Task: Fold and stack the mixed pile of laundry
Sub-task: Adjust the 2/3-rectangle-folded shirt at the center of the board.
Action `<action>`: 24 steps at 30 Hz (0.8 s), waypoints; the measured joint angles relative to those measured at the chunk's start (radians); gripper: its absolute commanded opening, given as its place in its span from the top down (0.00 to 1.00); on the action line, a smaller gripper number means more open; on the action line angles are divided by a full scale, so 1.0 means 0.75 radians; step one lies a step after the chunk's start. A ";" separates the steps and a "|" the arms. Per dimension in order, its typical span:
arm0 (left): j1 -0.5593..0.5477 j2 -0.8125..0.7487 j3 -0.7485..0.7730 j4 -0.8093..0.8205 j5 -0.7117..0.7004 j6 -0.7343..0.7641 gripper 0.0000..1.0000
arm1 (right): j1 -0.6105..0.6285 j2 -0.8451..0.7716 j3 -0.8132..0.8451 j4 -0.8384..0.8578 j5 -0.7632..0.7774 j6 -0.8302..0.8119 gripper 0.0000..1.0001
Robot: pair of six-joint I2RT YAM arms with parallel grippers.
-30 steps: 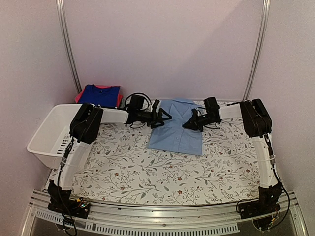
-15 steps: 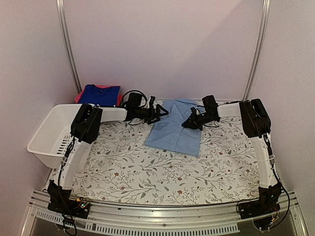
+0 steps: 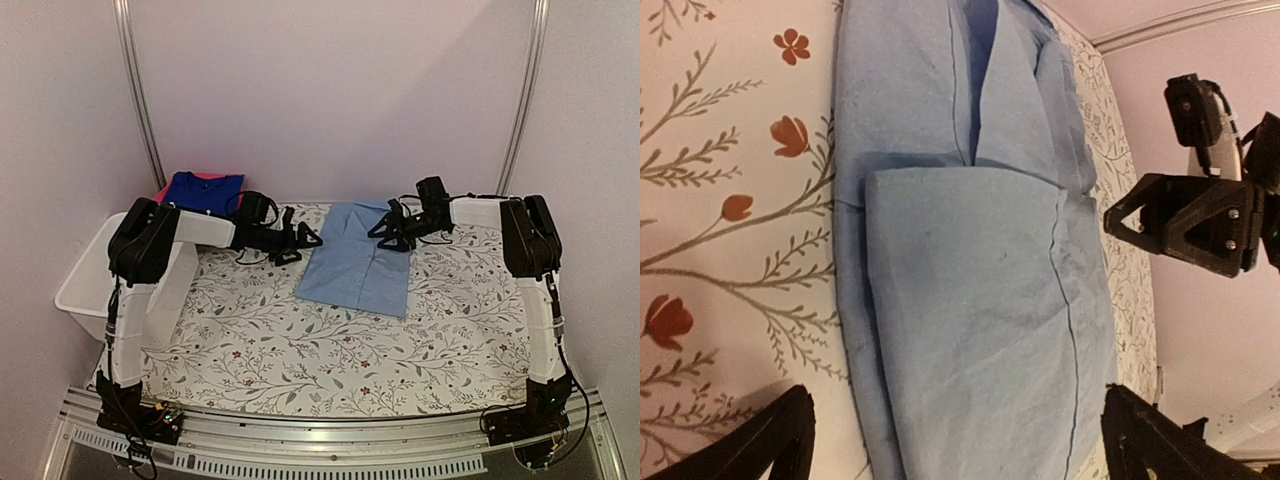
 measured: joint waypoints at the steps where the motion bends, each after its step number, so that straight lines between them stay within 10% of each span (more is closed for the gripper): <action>1: 0.004 -0.038 -0.038 -0.021 -0.008 0.012 0.00 | -0.001 -0.037 -0.013 -0.015 0.003 -0.021 0.47; 9: 0.008 -0.200 -0.073 -0.136 0.022 0.152 0.00 | 0.059 -0.366 -0.265 -0.027 -0.019 -0.099 0.50; 24: -0.115 -0.136 -0.220 -0.062 0.118 0.166 0.00 | 0.221 -0.110 -0.435 0.189 -0.207 -0.001 0.52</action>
